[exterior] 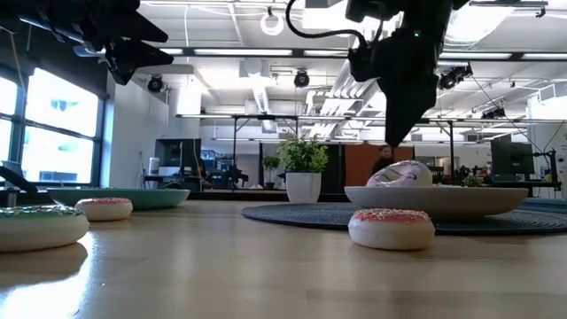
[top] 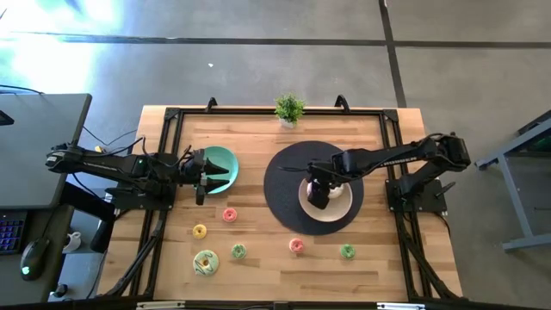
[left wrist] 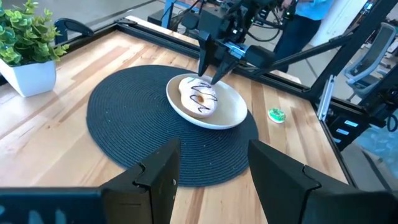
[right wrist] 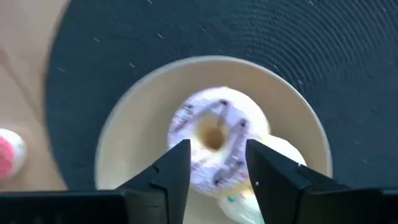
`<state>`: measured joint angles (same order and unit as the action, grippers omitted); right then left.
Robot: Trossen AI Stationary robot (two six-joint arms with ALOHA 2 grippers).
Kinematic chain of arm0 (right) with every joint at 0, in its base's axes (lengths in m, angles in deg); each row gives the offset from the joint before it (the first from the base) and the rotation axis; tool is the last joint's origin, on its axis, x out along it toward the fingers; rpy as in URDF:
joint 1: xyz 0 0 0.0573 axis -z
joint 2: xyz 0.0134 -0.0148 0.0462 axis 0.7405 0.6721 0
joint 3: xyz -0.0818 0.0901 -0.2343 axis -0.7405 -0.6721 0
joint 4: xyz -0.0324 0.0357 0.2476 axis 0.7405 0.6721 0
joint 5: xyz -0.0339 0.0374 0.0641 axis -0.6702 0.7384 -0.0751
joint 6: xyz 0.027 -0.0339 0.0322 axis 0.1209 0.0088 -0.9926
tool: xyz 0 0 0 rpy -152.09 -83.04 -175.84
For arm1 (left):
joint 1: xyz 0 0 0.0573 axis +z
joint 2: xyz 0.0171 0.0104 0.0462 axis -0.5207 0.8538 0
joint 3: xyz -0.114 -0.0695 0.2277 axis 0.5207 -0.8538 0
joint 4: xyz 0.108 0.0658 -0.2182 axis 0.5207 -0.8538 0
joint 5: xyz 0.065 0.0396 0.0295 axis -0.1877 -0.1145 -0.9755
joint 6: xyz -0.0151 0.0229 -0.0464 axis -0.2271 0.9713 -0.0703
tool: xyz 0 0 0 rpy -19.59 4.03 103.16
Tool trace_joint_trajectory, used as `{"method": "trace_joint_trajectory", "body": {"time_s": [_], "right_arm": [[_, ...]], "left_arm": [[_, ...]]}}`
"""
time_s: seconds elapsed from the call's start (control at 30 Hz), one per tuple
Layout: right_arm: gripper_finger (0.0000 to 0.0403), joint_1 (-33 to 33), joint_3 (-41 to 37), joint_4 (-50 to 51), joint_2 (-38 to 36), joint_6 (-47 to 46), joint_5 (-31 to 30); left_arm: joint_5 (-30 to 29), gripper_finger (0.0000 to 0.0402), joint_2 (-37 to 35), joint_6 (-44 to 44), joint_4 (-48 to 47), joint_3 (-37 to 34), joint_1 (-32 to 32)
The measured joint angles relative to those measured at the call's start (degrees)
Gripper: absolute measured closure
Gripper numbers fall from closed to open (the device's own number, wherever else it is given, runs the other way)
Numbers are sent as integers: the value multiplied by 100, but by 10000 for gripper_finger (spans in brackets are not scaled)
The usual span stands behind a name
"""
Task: Pick & Place donuts
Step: Put the large green donut on the white plate
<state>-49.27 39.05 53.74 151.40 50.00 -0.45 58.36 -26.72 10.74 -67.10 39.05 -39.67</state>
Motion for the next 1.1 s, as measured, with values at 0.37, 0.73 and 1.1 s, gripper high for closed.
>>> {"method": "trace_joint_trajectory", "body": {"time_s": [0.37, 0.73, 1.1], "right_arm": [[247, -490, 9, -4126, 539, 2016, 285], [247, -626, 4, -5296, 1209, 1906, 585], [247, -546, 4, -5244, 1207, 2106, 583]], "left_arm": [[-1, 215, 0, 6, -3, 0, 0], [1897, 215, 394, 745, -831, 1030, -5], [2490, 260, 2360, 561, -3531, 2252, -1068]]}}
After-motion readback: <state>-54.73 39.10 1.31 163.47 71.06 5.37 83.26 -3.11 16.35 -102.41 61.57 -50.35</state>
